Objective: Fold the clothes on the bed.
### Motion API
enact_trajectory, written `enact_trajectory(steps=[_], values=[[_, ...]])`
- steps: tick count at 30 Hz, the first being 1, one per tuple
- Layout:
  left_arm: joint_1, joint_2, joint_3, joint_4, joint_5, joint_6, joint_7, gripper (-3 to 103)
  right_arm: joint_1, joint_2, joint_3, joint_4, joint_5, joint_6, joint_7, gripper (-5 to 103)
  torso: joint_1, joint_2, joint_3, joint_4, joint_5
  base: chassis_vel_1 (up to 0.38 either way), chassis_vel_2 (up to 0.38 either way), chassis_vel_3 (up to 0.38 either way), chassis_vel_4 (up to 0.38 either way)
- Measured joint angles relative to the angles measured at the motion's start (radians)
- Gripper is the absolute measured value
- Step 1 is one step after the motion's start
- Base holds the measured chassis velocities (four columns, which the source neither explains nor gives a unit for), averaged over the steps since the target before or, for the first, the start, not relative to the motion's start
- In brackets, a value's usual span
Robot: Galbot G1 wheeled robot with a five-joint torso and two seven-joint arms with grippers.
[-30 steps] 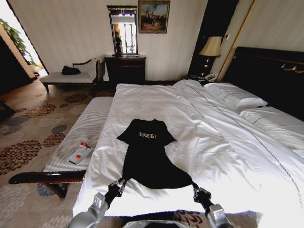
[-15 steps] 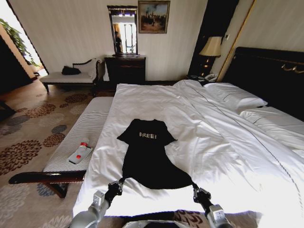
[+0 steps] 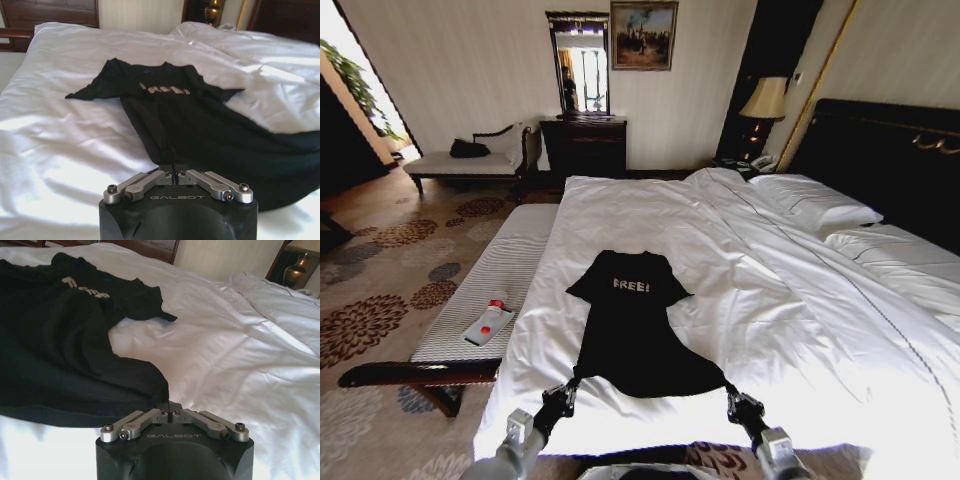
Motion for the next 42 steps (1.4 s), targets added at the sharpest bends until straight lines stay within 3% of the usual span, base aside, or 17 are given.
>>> enact_trajectory(steps=[7, 10, 12, 14, 20, 28, 32, 35, 39, 42], values=[[0.082, 0.000, -0.116, -0.108, -0.078, 0.045, -0.060, 0, -0.074, -0.033, 0.049, 0.135, 0.111, -0.073, 0.002, 0, 0.000, 0.000, 0.000, 0.0000, 0.0000, 0.000, 0.000, 0.000, 0.000], [0.092, -0.006, -0.170, -0.152, -0.205, 0.103, -0.134, 0, -0.127, -0.048, 0.080, 0.231, 0.236, -0.166, 0.029, 0, 0.000, 0.000, 0.000, -0.0001, -0.0004, 0.000, 0.000, 0.000, 0.000], [0.093, -0.006, -0.172, -0.153, -0.212, 0.108, -0.140, 0, -0.129, -0.049, 0.081, 0.235, 0.241, -0.172, 0.031, 0, 0.000, 0.000, 0.000, -0.0002, -0.0004, 0.000, 0.000, 0.000, 0.000], [0.113, -0.021, -0.191, -0.148, -0.250, 0.145, -0.194, 0, -0.148, -0.052, 0.074, 0.265, 0.262, -0.240, 0.054, 0, 0.000, 0.000, 0.000, -0.0002, -0.0004, 0.000, 0.000, 0.000, 0.000], [0.150, -0.043, -0.168, -0.082, -0.175, 0.156, -0.243, 0, -0.110, -0.037, 0.036, 0.205, 0.228, -0.266, 0.078, 0, 0.000, 0.000, 0.000, 0.0002, -0.0001, 0.000, 0.000, 0.000, 0.000], [0.140, -0.065, -0.153, -0.041, -0.147, 0.153, -0.285, 0, -0.114, -0.029, 0.032, 0.171, 0.204, -0.270, 0.087, 0, 0.000, 0.000, 0.000, 0.0001, 0.0000, 0.000, 0.000, 0.000, 0.000], [0.116, -0.064, -0.166, -0.060, -0.189, 0.162, -0.326, 0, -0.131, -0.034, 0.052, 0.234, 0.263, -0.390, 0.143, 0, 0.000, 0.000, 0.000, -0.0001, -0.0002, 0.000, 0.000, 0.000, 0.000], [0.129, -0.058, -0.152, -0.064, -0.177, 0.170, -0.330, 0, -0.129, -0.035, 0.054, 0.260, 0.294, -0.454, 0.176, 0, 0.000, 0.000, 0.000, -0.0001, -0.0003, 0.000, 0.000, 0.000, 0.000], [0.129, -0.071, -0.113, -0.024, -0.120, 0.170, -0.326, 0, -0.081, -0.023, 0.019, 0.204, 0.270, -0.421, 0.172, 0, 0.000, 0.000, 0.000, -0.0002, 0.0000, 0.000, 0.000, 0.000, 0.000], [0.088, -0.105, -0.078, 0.030, -0.096, 0.167, -0.325, 0, 0.011, -0.009, -0.031, 0.086, 0.227, -0.308, 0.141, 0, 0.000, 0.000, 0.000, 0.0003, 0.0000, 0.000, 0.000, 0.000, 0.000]])
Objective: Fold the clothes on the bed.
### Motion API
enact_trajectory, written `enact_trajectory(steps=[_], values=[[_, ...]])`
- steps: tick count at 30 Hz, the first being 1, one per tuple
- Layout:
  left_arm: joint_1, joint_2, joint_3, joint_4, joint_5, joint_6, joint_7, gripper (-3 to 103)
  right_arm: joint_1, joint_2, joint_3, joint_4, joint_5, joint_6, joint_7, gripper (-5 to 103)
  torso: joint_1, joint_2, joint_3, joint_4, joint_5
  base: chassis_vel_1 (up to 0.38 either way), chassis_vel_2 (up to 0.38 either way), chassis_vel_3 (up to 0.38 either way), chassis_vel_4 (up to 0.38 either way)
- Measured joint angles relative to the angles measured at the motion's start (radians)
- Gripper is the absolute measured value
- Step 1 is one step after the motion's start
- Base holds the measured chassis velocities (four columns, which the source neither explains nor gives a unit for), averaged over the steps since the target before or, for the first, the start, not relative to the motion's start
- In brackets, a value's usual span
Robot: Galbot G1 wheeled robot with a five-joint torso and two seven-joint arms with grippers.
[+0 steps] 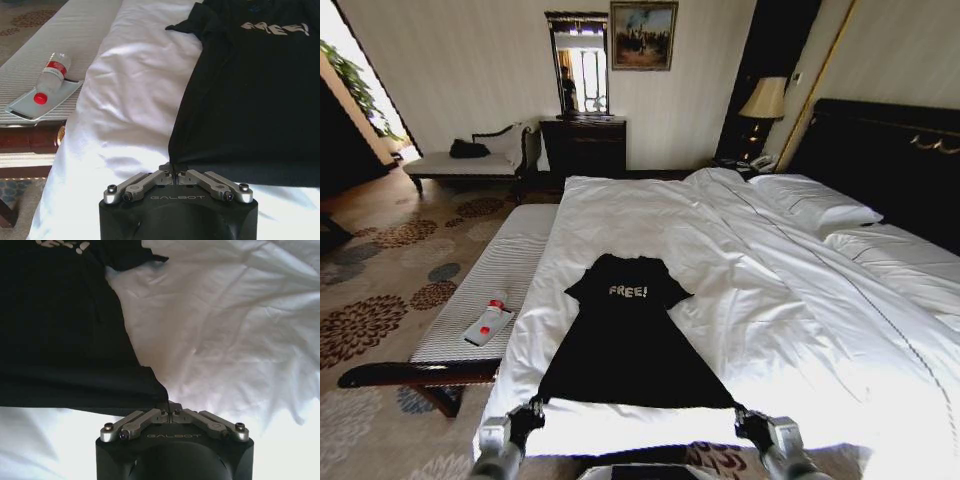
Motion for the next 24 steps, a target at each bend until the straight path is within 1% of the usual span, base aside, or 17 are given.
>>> enact_trajectory(steps=[1, 2, 5, 10, 12, 16, 17, 19, 21, 22, 24], values=[[-0.011, -0.005, 0.005, 0.006, -0.001, 0.000, -0.002, 0, 0.012, 0.000, -0.003, -0.015, -0.007, 0.017, -0.006, 0, 0.000, 0.000, 0.000, -0.0002, 0.0000, 0.000, 0.000, 0.000, 0.000], [-0.011, -0.005, 0.005, 0.006, -0.001, 0.000, -0.002, 0, 0.012, 0.000, -0.003, -0.015, -0.007, 0.017, -0.006, 0, 0.000, 0.000, 0.000, -0.0002, 0.0000, 0.000, 0.000, 0.000, 0.000], [-0.063, -0.031, 0.024, 0.028, -0.007, -0.001, -0.008, 0, 0.049, 0.002, -0.011, -0.054, -0.007, 0.076, -0.017, 0, 0.000, 0.000, 0.000, -0.0002, 0.0000, 0.000, 0.000, 0.000, 0.000], [-0.085, -0.057, 0.029, 0.049, -0.007, -0.002, -0.008, 0, 0.045, 0.009, -0.011, -0.057, -0.004, 0.102, -0.023, 0, 0.000, 0.000, 0.000, -0.0004, -0.0001, 0.000, 0.000, 0.000, 0.000], [-0.093, -0.069, 0.034, 0.065, 0.006, -0.004, -0.001, 0, 0.043, 0.015, -0.011, -0.064, -0.004, 0.114, -0.027, 0, 0.000, 0.000, 0.000, -0.0003, -0.0002, 0.000, 0.000, 0.000, 0.000], [-0.114, -0.081, 0.048, 0.094, 0.042, -0.006, 0.010, 0, 0.046, 0.023, -0.018, -0.075, -0.011, 0.116, -0.032, 0, 0.000, 0.000, 0.000, -0.0004, -0.0002, 0.000, 0.000, 0.000, 0.000], [-0.119, -0.083, 0.055, 0.101, 0.062, -0.003, 0.010, 0, 0.040, 0.025, -0.019, -0.076, -0.020, 0.110, -0.036, 0, 0.000, 0.000, 0.000, -0.0004, -0.0002, 0.000, 0.000, 0.000, 0.000], [-0.111, -0.082, 0.056, 0.099, 0.071, 0.002, 0.010, 0, 0.030, 0.025, -0.019, -0.072, -0.026, 0.101, -0.039, 0, 0.000, 0.000, 0.000, -0.0006, -0.0002, 0.000, 0.000, 0.000, 0.000], [-0.058, -0.069, 0.047, 0.064, 0.090, 0.011, 0.014, 0, -0.010, 0.025, -0.013, -0.045, -0.030, 0.079, -0.039, 0, 0.000, 0.000, 0.000, -0.0003, -0.0002, 0.000, 0.000, 0.000, 0.000], [-0.058, -0.069, 0.047, 0.064, 0.090, 0.011, 0.014, 0, -0.010, 0.025, -0.013, -0.045, -0.030, 0.079, -0.039, 0, 0.000, 0.000, 0.000, -0.0003, -0.0002, 0.000, 0.000, 0.000, 0.000], [0.017, -0.046, 0.021, 0.009, 0.107, 0.017, 0.019, 0, -0.061, 0.023, -0.003, -0.002, -0.031, 0.054, -0.037, 0, 0.000, 0.000, 0.000, -0.0003, -0.0002, 0.000, 0.000, 0.000, 0.000]])
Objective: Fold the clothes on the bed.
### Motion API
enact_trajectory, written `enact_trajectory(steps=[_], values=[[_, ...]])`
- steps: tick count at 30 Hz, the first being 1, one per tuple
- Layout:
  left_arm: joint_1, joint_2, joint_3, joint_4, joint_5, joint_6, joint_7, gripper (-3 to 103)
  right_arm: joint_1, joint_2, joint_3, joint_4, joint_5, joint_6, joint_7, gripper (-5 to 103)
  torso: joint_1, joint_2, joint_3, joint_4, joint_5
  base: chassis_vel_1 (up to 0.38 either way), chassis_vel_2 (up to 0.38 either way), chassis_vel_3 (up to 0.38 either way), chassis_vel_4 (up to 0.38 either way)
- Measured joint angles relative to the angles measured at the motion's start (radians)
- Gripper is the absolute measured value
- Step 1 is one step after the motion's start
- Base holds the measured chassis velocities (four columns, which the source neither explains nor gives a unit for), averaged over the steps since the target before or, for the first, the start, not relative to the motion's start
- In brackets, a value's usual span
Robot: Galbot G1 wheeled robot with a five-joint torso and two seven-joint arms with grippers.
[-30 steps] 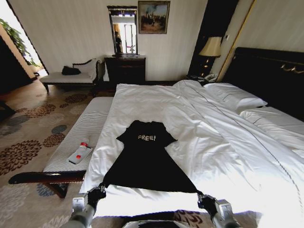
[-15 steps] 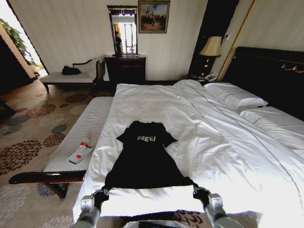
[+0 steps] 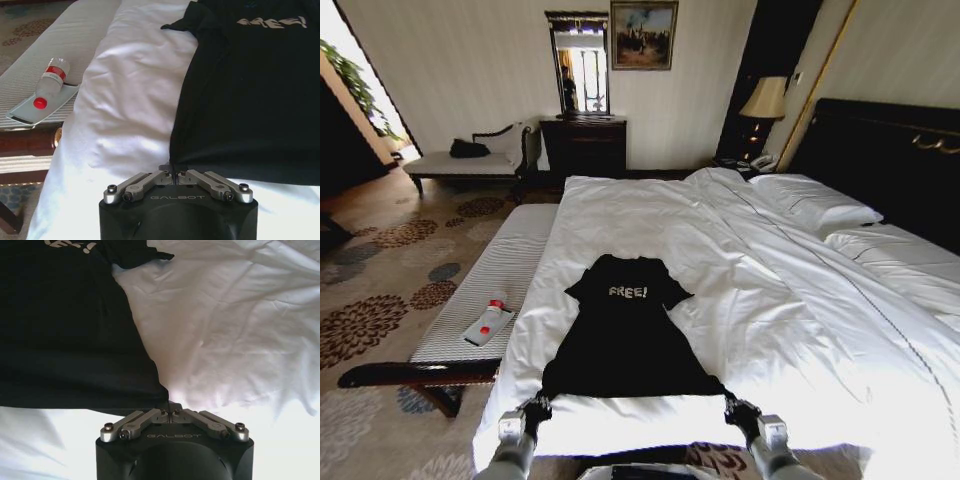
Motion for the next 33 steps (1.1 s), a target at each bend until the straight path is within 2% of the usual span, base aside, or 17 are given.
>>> enact_trajectory(steps=[6, 11, 20, 21, 22, 24, 25, 26, 28, 29, 30, 33], values=[[0.111, 0.027, -0.050, -0.093, 0.018, 0.017, -0.009, 0, -0.103, -0.005, 0.009, 0.073, -0.036, -0.040, 0.006, 0, 0.000, 0.000, 0.000, -0.0001, 0.0000, 0.000, 0.000, 0.000, 0.000], [0.143, 0.027, -0.069, -0.090, 0.037, 0.020, -0.018, 0, -0.147, 0.000, 0.008, 0.080, -0.080, -0.038, 0.000, 0, 0.000, 0.000, 0.000, 0.0000, 0.0001, 0.000, 0.000, 0.000, 0.000], [0.101, 0.012, -0.052, -0.055, 0.053, 0.021, -0.025, 0, -0.120, 0.002, 0.002, 0.061, -0.085, -0.029, 0.000, -1, 0.000, 0.000, 0.000, 0.0001, 0.0000, 0.000, 0.000, 0.000, 0.000], [0.097, 0.012, -0.050, -0.052, 0.059, 0.021, -0.025, 4, -0.118, 0.002, 0.002, 0.058, -0.085, -0.026, -0.001, 4, 0.000, 0.000, 0.000, 0.0001, 0.0001, 0.000, 0.000, 0.000, 0.000], [0.097, 0.012, -0.050, -0.052, 0.059, 0.021, -0.025, 4, -0.118, 0.002, 0.002, 0.058, -0.085, -0.026, -0.001, 4, 0.000, 0.000, 0.000, 0.0001, 0.0001, 0.000, 0.000, 0.000, 0.000], [0.091, 0.013, -0.047, -0.047, 0.074, 0.022, -0.020, 8, -0.116, 0.002, 0.002, 0.051, -0.085, -0.011, -0.009, 15, 0.000, 0.000, 0.000, 0.0002, 0.0003, 0.000, 0.000, 0.000, 0.000], [0.090, 0.013, -0.048, -0.047, 0.086, 0.023, -0.014, 19, -0.123, 0.004, 0.004, 0.051, -0.087, 0.006, -0.017, 20, 0.000, 0.000, 0.000, 0.0002, 0.0001, 0.000, 0.000, 0.000, 0.000], [0.090, 0.013, -0.048, -0.047, 0.086, 0.023, -0.014, 19, -0.123, 0.004, 0.004, 0.051, -0.087, 0.006, -0.017, 20, 0.000, 0.000, 0.000, 0.0002, 0.0001, 0.000, 0.000, 0.000, 0.000], [0.086, 0.010, -0.051, -0.053, 0.101, 0.022, -0.011, 30, -0.135, 0.009, 0.007, 0.062, -0.088, 0.028, -0.024, 31, 0.000, 0.000, 0.000, -0.0001, 0.0001, 0.000, 0.000, 0.000, 0.000], [0.082, 0.007, -0.053, -0.058, 0.106, 0.020, -0.011, 30, -0.137, 0.012, 0.009, 0.068, -0.088, 0.040, -0.026, 37, 0.000, 0.000, 0.000, -0.0001, 0.0000, 0.000, 0.000, 0.000, 0.000], [0.082, 0.007, -0.053, -0.058, 0.106, 0.020, -0.011, 30, -0.137, 0.012, 0.009, 0.068, -0.088, 0.040, -0.026, 37, 0.000, 0.000, 0.000, -0.0001, 0.0000, 0.000, 0.000, 0.000, 0.000], [0.058, -0.003, -0.060, -0.077, 0.111, 0.007, -0.013, 46, -0.118, 0.021, 0.030, 0.092, -0.057, 0.062, -0.029, 47, 0.000, 0.000, 0.000, 0.0000, 0.0002, 0.000, 0.000, 0.000, 0.000]])
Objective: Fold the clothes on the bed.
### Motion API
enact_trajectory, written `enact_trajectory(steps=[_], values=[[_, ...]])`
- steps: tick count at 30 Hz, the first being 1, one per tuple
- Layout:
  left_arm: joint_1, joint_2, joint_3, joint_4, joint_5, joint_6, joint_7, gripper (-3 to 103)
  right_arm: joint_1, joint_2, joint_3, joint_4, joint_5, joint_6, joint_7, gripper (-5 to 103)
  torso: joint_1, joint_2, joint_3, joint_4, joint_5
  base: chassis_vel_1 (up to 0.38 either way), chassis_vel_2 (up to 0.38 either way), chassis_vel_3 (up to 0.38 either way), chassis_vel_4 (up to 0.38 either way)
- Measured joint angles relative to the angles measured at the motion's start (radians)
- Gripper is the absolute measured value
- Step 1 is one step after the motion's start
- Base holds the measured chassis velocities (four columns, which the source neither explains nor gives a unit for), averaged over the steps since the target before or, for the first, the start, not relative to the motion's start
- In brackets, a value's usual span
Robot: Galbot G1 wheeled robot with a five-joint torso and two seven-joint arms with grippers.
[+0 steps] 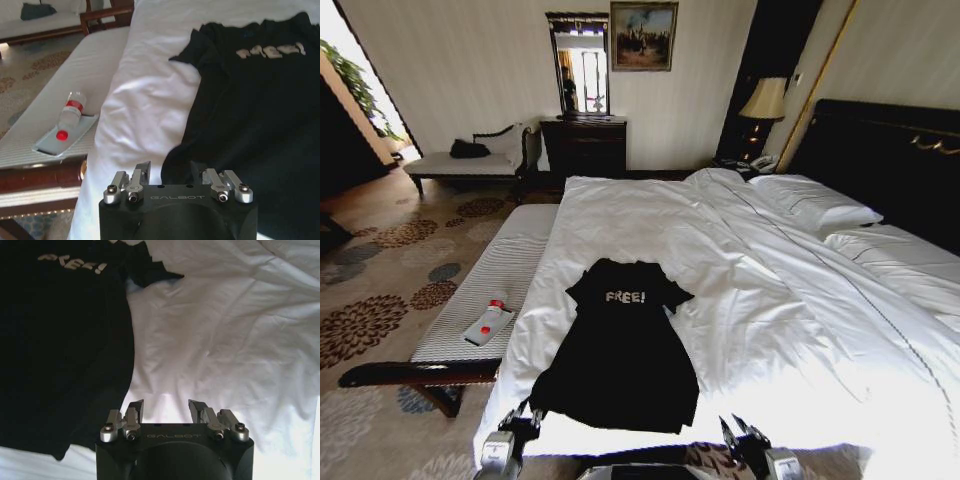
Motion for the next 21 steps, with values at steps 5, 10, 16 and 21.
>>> enact_trajectory(steps=[5, 10, 16, 21], values=[[-0.055, -0.006, -0.003, -0.005, 0.019, -0.020, 0.004, 63, 0.016, 0.004, 0.037, 0.020, 0.021, 0.048, -0.010, 63, 0.000, 0.000, 0.000, 0.0001, 0.0000, 0.000, 0.000, 0.000, 0.000], [-0.140, -0.022, -0.004, 0.013, 0.059, -0.035, 0.021, 74, 0.017, 0.000, 0.094, 0.021, 0.041, 0.116, -0.028, 85, 0.000, 0.000, 0.000, -0.0001, -0.0003, 0.000, 0.000, 0.000, 0.000], [-0.400, -0.030, 0.017, 0.060, -0.030, -0.014, 0.031, 100, 0.155, -0.043, 0.258, 0.029, 0.401, 0.033, -0.030, 100, 0.000, 0.000, 0.000, -0.0003, 0.0001, 0.000, 0.000, 0.000, 0.000], [-0.456, 0.051, 0.001, 0.090, -0.086, -0.074, 0.113, 100, 0.350, -0.145, 0.327, -0.032, 0.760, -0.071, -0.001, 100, 0.000, 0.000, 0.000, 0.0001, 0.0000, 0.000, 0.000, 0.000, 0.000]])
